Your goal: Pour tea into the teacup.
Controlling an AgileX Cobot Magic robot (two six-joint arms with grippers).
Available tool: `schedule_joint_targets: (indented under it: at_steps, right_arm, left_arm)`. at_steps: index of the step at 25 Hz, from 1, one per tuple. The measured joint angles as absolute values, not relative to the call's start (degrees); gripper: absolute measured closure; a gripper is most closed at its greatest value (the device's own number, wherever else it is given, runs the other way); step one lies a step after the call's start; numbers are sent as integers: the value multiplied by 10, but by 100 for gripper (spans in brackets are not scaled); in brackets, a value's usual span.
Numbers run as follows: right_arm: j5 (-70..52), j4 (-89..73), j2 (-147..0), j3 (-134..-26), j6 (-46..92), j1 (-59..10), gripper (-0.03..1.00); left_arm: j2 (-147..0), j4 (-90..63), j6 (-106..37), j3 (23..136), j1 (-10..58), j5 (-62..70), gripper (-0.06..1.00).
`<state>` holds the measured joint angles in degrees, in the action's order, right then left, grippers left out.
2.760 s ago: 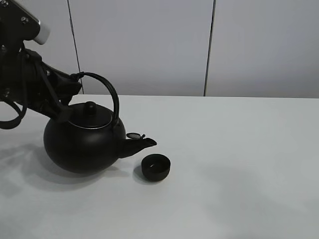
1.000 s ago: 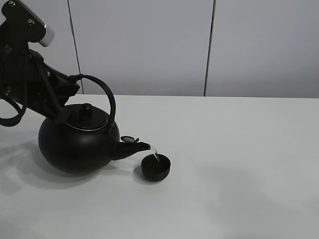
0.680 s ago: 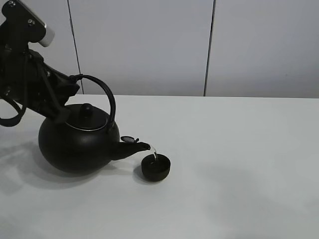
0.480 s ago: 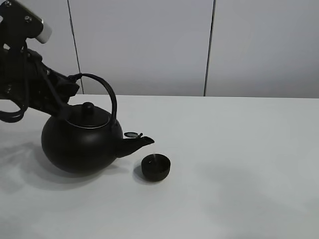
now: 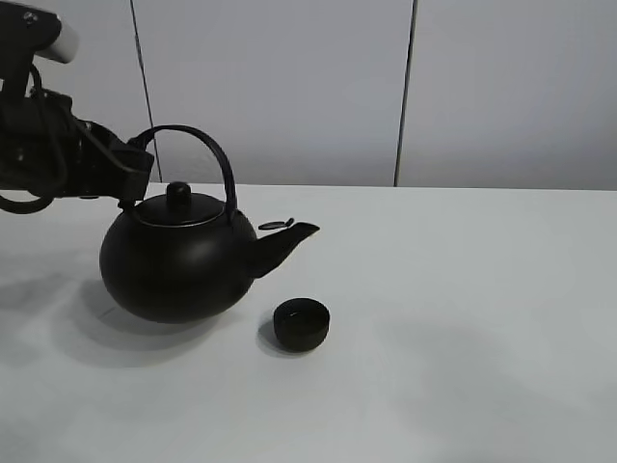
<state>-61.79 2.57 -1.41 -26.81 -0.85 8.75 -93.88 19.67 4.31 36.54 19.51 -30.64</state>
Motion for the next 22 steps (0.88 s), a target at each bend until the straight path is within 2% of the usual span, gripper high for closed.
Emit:
schedule_joint_targets:
  at_steps: [8, 22]
  right_arm:
    - [-619, 26, -14, -268, -8, 87, 39]
    - [-619, 26, -14, -268, -8, 87, 39]
  left_arm:
    - [-939, 196, 84, 312, 147, -433, 82]
    - [-932, 193, 93, 232, 64, -532, 82]
